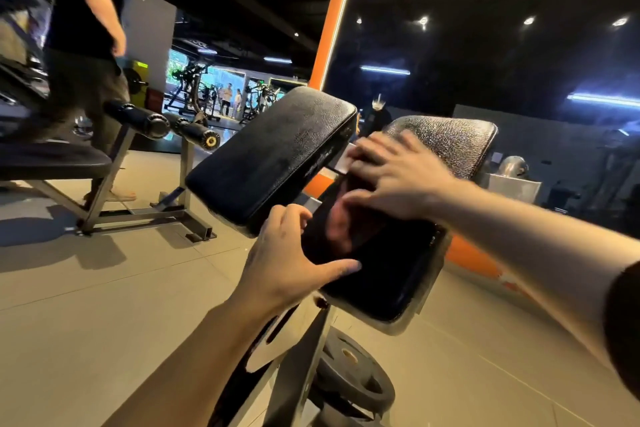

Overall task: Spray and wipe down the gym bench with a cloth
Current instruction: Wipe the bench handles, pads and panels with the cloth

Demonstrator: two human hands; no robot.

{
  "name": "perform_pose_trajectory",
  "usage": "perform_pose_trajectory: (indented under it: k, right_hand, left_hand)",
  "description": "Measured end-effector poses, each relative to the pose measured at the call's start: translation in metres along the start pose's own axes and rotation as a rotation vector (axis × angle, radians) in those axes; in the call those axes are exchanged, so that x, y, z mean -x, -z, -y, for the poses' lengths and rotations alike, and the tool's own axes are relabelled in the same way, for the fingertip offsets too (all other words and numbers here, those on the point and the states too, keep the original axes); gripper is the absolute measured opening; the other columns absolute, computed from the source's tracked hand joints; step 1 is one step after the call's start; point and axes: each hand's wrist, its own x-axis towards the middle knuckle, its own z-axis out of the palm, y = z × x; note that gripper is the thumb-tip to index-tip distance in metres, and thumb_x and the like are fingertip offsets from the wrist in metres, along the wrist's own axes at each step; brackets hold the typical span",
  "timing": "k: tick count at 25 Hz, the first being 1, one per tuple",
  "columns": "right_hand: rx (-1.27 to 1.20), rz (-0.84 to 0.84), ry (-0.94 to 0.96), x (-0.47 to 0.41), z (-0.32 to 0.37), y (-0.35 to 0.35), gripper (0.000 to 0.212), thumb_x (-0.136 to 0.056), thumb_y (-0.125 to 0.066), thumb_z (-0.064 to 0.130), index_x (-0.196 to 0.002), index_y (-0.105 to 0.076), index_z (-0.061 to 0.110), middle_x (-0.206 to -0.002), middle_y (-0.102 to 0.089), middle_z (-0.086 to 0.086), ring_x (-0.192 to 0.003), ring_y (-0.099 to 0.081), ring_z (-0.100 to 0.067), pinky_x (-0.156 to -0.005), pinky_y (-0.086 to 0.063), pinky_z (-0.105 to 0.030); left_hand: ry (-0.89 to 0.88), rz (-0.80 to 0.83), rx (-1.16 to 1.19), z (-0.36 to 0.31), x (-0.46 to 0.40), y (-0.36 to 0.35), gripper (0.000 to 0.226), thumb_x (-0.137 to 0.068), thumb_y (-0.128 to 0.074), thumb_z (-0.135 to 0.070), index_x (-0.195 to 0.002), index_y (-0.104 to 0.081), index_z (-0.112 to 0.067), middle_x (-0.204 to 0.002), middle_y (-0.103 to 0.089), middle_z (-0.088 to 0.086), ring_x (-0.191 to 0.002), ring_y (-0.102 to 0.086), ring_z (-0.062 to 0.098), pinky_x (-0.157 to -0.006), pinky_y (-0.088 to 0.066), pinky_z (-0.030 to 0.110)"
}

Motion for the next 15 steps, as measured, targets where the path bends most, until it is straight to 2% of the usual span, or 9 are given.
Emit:
perform_pose_trajectory:
  k: [2, 3, 4, 6, 8, 10, 13, 15]
  right_hand:
    - [-0.014, 0.056, -0.232, -0.004, -0.024, 0.002, 0.076, -0.087, -0.019, 0.077, -0.152, -0.015, 0.038, -0.163, 0.001, 0.002, -0.149, 0.006, -0.022, -0.118, 0.0, -0.051]
    - [-0.01, 0.049, -0.258, -0.005, -0.017, 0.002, 0.08, -0.086, -0.019, 0.079, -0.152, -0.019, 0.035, -0.163, -0.001, -0.001, -0.149, 0.004, -0.023, -0.118, -0.001, -0.051]
    - [0.007, 0.015, -0.216, -0.002, 0.001, 0.002, 0.084, -0.085, -0.016, 0.08, -0.151, -0.026, 0.03, -0.162, -0.007, -0.006, -0.149, -0.002, -0.024, -0.119, -0.002, -0.05]
    - [-0.008, -0.079, 0.012, 0.011, 0.057, -0.002, 0.09, -0.082, -0.011, 0.074, -0.145, -0.038, 0.016, -0.155, -0.03, -0.013, -0.146, -0.018, -0.023, -0.12, 0.0, -0.046]
    - [-0.049, -0.099, 0.175, 0.029, 0.09, -0.002, 0.08, -0.088, -0.015, 0.062, -0.146, -0.036, 0.011, -0.154, -0.033, -0.011, -0.146, -0.02, -0.022, -0.12, 0.001, -0.043]
    - [-0.018, -0.106, 0.175, 0.028, 0.073, 0.001, 0.072, -0.092, -0.022, 0.063, -0.149, -0.03, 0.019, -0.158, -0.026, -0.004, -0.147, -0.014, -0.017, -0.12, 0.002, -0.044]
    - [-0.017, -0.037, -0.092, 0.02, 0.009, 0.003, 0.077, -0.084, -0.026, 0.079, -0.15, -0.022, 0.04, -0.161, -0.013, 0.006, -0.148, -0.003, -0.018, -0.118, 0.004, -0.051]
    - [-0.153, -0.052, -0.209, 0.02, -0.008, 0.001, 0.063, -0.088, -0.036, 0.07, -0.145, -0.031, 0.045, -0.16, -0.018, 0.005, -0.147, -0.009, -0.022, -0.119, -0.004, -0.042]
  left_hand:
    - [-0.044, 0.07, 0.015, 0.005, -0.003, 0.006, 0.074, -0.056, -0.078, -0.064, -0.115, -0.045, -0.034, -0.115, -0.042, -0.014, -0.104, -0.049, 0.004, -0.087, -0.05, 0.025]
    - [-0.053, 0.092, 0.048, 0.009, -0.005, 0.009, 0.073, -0.056, -0.079, -0.062, -0.115, -0.046, -0.034, -0.116, -0.044, -0.014, -0.102, -0.049, 0.0, -0.085, -0.049, 0.019]
    - [-0.055, 0.11, 0.083, 0.013, -0.007, 0.013, 0.073, -0.056, -0.082, -0.058, -0.116, -0.048, -0.034, -0.116, -0.046, -0.014, -0.101, -0.05, -0.002, -0.082, -0.047, 0.014]
    - [-0.063, 0.136, 0.107, 0.019, -0.01, 0.019, 0.076, -0.056, -0.088, -0.046, -0.119, -0.048, -0.031, -0.115, -0.05, -0.013, -0.101, -0.052, -0.004, -0.076, -0.045, 0.009]
    - [-0.08, 0.179, 0.087, 0.023, -0.011, 0.022, 0.077, -0.058, -0.09, -0.037, -0.12, -0.047, -0.029, -0.111, -0.052, -0.015, -0.097, -0.052, -0.006, -0.072, -0.045, 0.005]
    - [-0.078, 0.209, 0.095, 0.024, -0.01, 0.022, 0.076, -0.057, -0.091, -0.034, -0.118, -0.046, -0.031, -0.11, -0.05, -0.019, -0.095, -0.049, -0.009, -0.075, -0.044, 0.005]
    - [-0.101, 0.214, 0.063, 0.024, -0.009, 0.023, 0.078, -0.056, -0.091, -0.037, -0.121, -0.049, -0.028, -0.113, -0.046, -0.018, -0.094, -0.047, -0.011, -0.069, -0.042, 0.004]
    - [-0.104, 0.207, 0.037, 0.024, -0.008, 0.022, 0.081, -0.055, -0.089, -0.044, -0.124, -0.051, -0.024, -0.116, -0.045, -0.016, -0.094, -0.048, -0.006, -0.066, -0.04, 0.004]
